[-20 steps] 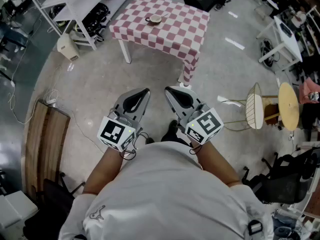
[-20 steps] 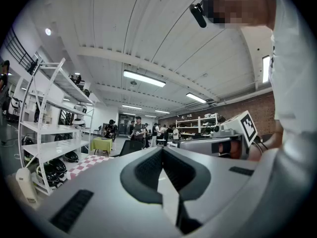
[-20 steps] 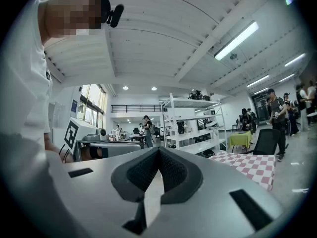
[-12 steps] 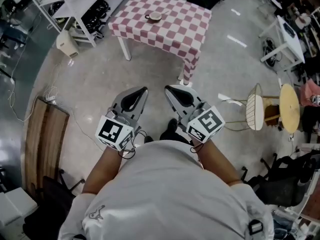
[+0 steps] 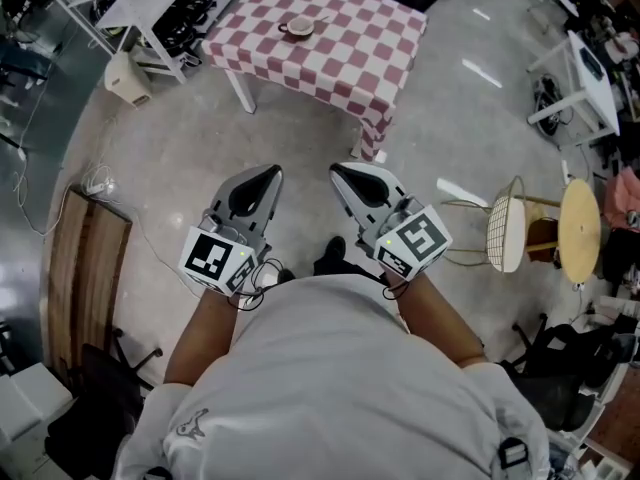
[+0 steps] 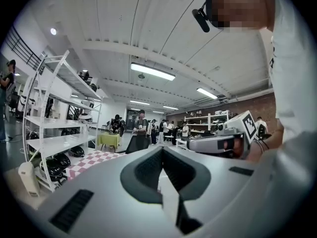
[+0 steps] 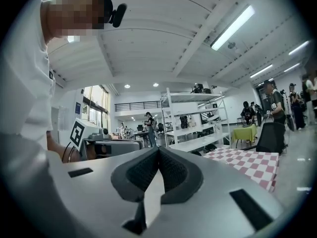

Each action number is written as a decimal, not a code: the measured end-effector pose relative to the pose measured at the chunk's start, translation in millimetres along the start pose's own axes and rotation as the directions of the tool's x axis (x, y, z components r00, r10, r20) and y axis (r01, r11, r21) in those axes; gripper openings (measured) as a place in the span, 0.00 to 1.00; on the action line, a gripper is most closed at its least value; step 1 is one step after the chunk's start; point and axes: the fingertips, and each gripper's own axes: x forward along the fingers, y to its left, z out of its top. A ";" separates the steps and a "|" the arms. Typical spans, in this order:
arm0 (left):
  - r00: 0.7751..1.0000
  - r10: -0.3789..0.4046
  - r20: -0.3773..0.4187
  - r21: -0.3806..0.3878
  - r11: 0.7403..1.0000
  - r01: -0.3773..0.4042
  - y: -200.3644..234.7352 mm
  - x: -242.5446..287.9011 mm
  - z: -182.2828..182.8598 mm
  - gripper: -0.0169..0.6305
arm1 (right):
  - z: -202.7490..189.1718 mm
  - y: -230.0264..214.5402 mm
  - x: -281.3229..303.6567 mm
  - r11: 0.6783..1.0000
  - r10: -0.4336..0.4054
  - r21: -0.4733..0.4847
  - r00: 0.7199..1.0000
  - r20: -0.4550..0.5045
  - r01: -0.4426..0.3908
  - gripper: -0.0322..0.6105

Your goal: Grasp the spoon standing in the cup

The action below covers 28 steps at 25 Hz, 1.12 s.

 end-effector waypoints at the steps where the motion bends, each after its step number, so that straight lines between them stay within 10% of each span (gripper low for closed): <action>1: 1.000 0.013 0.006 0.000 1.000 -0.013 2.7 8.7 3.1 0.04 | 0.5 -11.0 -1.5 1.000 0.006 -0.004 1.000 -0.006 -0.006 0.10; 10: 0.994 0.108 0.013 -0.006 0.994 -0.108 12.0 57.6 8.2 0.04 | 4.4 -81.4 -15.1 0.999 0.033 0.001 0.999 -0.001 -0.033 0.10; 28: 1.000 0.018 -0.002 0.008 1.000 -0.018 64.3 126.4 7.3 0.04 | 12.5 -141.6 30.5 0.998 -0.054 0.020 0.998 0.022 0.053 0.10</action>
